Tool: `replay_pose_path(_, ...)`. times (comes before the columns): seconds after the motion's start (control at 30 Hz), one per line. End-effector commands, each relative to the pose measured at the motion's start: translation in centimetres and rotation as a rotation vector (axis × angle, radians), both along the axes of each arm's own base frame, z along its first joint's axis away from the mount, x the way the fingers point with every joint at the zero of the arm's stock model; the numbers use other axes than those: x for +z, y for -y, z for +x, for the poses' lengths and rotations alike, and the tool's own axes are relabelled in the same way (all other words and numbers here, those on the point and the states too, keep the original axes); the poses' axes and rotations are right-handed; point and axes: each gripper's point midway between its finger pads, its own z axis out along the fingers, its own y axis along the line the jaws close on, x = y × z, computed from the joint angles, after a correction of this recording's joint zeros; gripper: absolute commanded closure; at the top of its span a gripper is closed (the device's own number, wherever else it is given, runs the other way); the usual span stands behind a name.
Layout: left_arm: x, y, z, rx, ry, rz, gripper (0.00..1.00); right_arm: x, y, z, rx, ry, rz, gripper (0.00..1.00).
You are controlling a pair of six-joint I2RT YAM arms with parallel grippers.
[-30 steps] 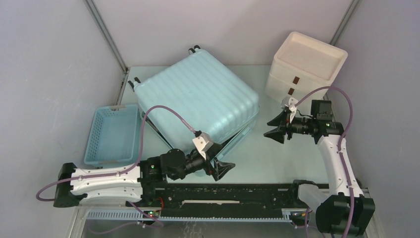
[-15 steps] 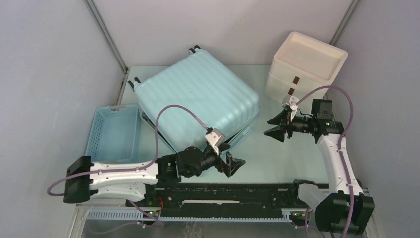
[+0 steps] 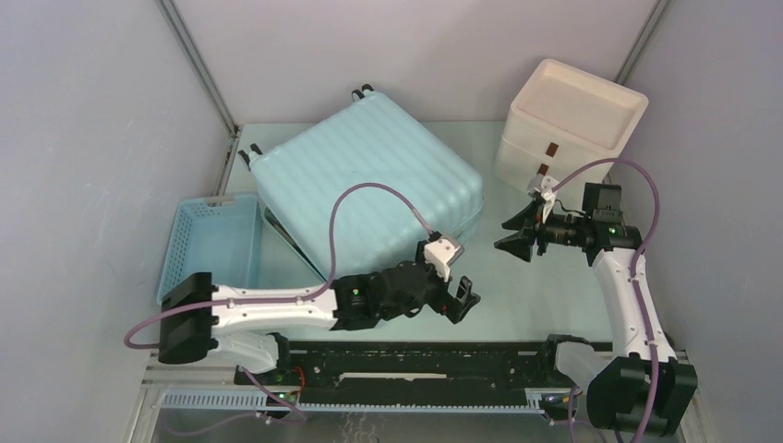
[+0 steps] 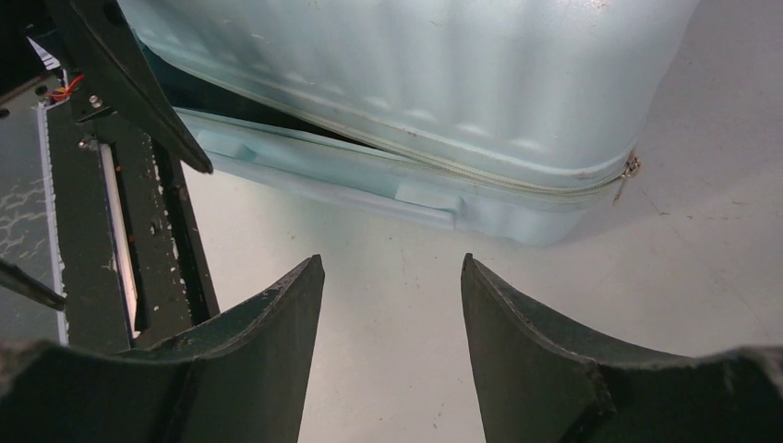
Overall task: Open, take out, and arrange the luggage
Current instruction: Adjust the luggage at the center of the board.
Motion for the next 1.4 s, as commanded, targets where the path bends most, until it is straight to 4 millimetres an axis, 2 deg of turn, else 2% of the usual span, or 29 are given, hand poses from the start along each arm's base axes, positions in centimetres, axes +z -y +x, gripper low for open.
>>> replay_pose_path(0.0, 0.0, 1.2, 1.0, 0.024, 0.008, 0.090, 0.06, 0.5, 0.4, 0.8, -0.028, 0.016, -0.009, 0.35)
replay_pose_path(0.13, -1.7, 1.7, 1.4, 0.037, -0.003, 0.210, 0.08, 0.4, 0.7, 1.2, -0.051, 0.010, -0.020, 0.35)
replay_pose_path(0.3, -2.8, 2.4, 1.8, 0.058, 0.013, 0.313, 0.10, 0.2, 1.0, 1.5, -0.077, 0.003, -0.032, 0.34)
replay_pose_path(0.5, -3.5, 2.8, 2.5, 0.080, 0.037, 0.384, 0.13, 0.2, 1.3, 1.8, -0.097, -0.005, -0.033, 0.35)
replay_pose_path(0.97, -4.6, 2.4, 4.3, 0.169, 0.079, 0.524, 0.20, -0.1, 1.8, 2.3, -0.129, -0.016, -0.044, 0.34)
replay_pose_path(1.17, -4.9, 3.2, 5.5, 0.222, 0.094, 0.569, 0.40, -0.2, 2.0, 2.5, -0.143, -0.019, -0.052, 0.34)
replay_pose_path(1.37, -5.6, 4.1, 6.2, 0.228, 0.099, 0.616, 0.47, -0.3, 2.1, 2.7, -0.151, -0.026, -0.053, 0.34)
